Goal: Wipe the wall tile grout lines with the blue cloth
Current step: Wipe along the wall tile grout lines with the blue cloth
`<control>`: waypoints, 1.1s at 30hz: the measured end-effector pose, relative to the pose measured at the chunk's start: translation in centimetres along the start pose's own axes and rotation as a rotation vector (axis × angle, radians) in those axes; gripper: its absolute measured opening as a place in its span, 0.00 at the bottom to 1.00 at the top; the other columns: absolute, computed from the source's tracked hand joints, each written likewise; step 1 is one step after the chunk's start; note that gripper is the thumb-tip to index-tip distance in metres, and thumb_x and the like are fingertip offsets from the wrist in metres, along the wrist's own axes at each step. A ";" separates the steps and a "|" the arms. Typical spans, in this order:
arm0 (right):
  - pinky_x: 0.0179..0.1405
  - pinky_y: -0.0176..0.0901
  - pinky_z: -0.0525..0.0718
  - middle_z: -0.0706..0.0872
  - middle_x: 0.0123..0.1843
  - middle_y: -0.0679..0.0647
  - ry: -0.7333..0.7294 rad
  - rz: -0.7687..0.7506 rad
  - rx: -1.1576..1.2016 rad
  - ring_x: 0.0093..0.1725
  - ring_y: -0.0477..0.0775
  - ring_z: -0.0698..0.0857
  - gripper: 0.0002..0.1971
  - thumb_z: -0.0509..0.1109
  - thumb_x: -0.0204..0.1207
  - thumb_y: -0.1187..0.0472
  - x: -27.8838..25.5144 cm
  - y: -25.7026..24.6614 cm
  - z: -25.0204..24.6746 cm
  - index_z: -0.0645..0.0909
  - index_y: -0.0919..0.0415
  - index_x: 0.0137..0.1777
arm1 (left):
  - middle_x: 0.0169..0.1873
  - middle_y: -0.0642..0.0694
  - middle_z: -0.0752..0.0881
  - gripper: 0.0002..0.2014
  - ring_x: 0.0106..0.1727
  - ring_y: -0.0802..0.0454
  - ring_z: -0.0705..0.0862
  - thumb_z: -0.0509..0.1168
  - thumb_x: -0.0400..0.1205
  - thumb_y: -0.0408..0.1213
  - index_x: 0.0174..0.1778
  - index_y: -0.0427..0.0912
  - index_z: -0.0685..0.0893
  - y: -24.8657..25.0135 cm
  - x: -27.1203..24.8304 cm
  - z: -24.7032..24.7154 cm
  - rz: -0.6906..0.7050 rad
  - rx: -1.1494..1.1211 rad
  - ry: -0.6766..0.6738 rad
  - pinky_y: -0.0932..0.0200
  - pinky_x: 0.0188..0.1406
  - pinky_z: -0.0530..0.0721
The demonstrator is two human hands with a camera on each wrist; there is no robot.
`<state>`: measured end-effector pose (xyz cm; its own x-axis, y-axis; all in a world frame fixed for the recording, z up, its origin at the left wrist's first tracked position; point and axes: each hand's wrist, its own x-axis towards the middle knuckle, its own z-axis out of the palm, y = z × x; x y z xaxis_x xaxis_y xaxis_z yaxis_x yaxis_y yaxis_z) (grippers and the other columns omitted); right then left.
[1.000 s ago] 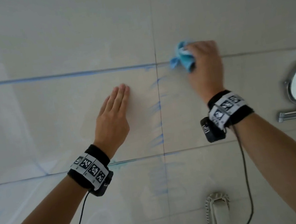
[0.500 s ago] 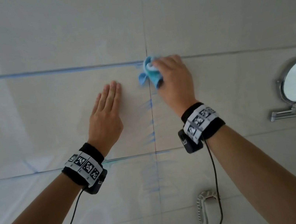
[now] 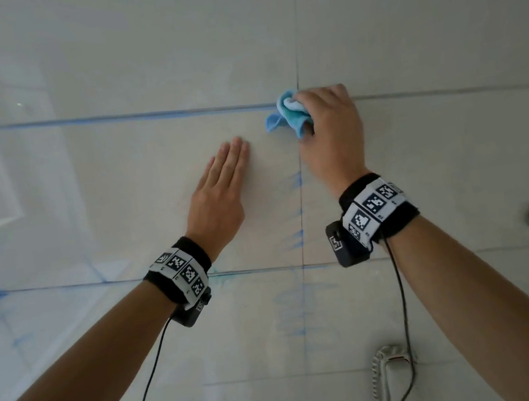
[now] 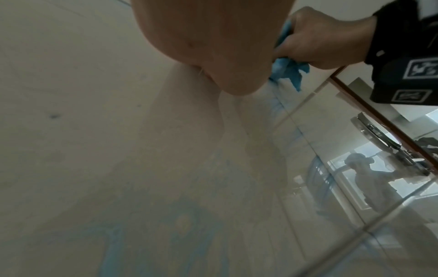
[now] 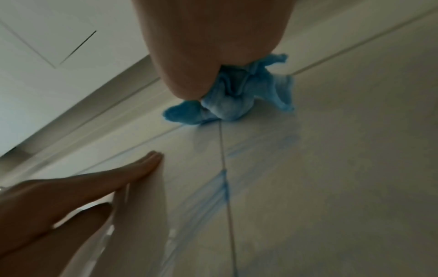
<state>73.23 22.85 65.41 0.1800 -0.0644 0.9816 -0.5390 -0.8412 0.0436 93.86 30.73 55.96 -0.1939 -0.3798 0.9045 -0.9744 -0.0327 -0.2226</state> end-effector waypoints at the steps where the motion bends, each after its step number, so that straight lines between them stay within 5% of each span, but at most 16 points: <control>1: 0.54 0.59 0.84 0.90 0.58 0.53 0.009 0.023 0.011 0.57 0.63 0.83 0.19 0.66 0.69 0.66 0.1 -0.3 0.2 0.87 0.61 0.60 | 0.89 0.39 0.64 0.40 0.90 0.42 0.63 0.54 0.76 0.19 0.90 0.33 0.63 -0.1 0.0 0.0 0.003 0.002 -0.003 0.45 0.90 0.63; 8: 0.58 0.54 0.81 0.90 0.61 0.53 -0.067 -0.158 0.002 0.57 0.63 0.83 0.18 0.70 0.71 0.66 -3.0 1.1 0.0 0.87 0.62 0.61 | 0.89 0.38 0.65 0.40 0.90 0.41 0.64 0.56 0.75 0.19 0.89 0.33 0.64 -0.1 -0.1 -0.1 0.012 -0.012 0.001 0.43 0.89 0.65; 11: 0.64 0.56 0.82 0.89 0.60 0.55 -0.200 -0.342 -0.050 0.61 0.64 0.84 0.16 0.72 0.75 0.64 -6.6 2.2 -0.4 0.87 0.62 0.62 | 0.89 0.37 0.65 0.40 0.90 0.40 0.63 0.56 0.76 0.19 0.90 0.33 0.63 0.1 0.0 0.0 0.006 -0.019 -0.003 0.43 0.90 0.64; 14: 0.59 0.56 0.82 0.88 0.57 0.54 -0.346 -0.474 -0.151 0.60 0.63 0.85 0.15 0.70 0.73 0.66 -7.6 2.5 -1.5 0.86 0.60 0.60 | 0.89 0.37 0.64 0.40 0.90 0.40 0.62 0.56 0.77 0.18 0.90 0.33 0.63 0.4 -0.1 0.0 -0.004 -0.030 -0.005 0.43 0.90 0.62; 17: 0.51 0.53 0.78 0.89 0.53 0.54 -0.242 -0.277 -0.114 0.54 0.62 0.83 0.12 0.74 0.72 0.65 -2.6 1.6 -2.3 0.87 0.58 0.55 | 0.89 0.37 0.65 0.40 0.90 0.39 0.63 0.56 0.77 0.17 0.90 0.33 0.63 0.4 -0.2 0.2 -0.011 -0.030 0.010 0.42 0.89 0.64; 21: 0.56 0.54 0.83 0.91 0.58 0.52 -0.057 -0.110 -0.029 0.59 0.61 0.83 0.15 0.65 0.74 0.61 3.0 1.8 -2.6 0.88 0.59 0.57 | 0.88 0.37 0.66 0.39 0.90 0.39 0.64 0.54 0.77 0.18 0.89 0.33 0.64 0.1 -0.2 0.4 0.001 -0.039 0.018 0.41 0.89 0.66; 27: 0.63 0.57 0.82 0.91 0.60 0.53 0.131 -0.125 -0.041 0.59 0.63 0.84 0.14 0.75 0.72 0.67 -1.8 2.2 1.1 0.89 0.63 0.58 | 0.89 0.38 0.66 0.40 0.90 0.40 0.64 0.55 0.76 0.18 0.89 0.33 0.65 0.0 -0.3 0.6 0.001 -0.039 0.028 0.43 0.90 0.64; 33: 0.66 0.56 0.82 0.90 0.61 0.56 0.011 -0.213 -0.031 0.60 0.61 0.81 0.17 0.77 0.71 0.66 -7.2 2.6 1.0 0.89 0.64 0.61 | 0.88 0.36 0.66 0.38 0.90 0.38 0.63 0.54 0.78 0.19 0.89 0.32 0.65 0.7 -0.5 0.9 -0.016 -0.041 0.041 0.42 0.89 0.64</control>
<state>71.36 20.58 58.26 0.2835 0.1195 0.9515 -0.5146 -0.8183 0.2561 93.38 30.09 55.07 -0.1815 -0.3414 0.9222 -0.9811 -0.0005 -0.1933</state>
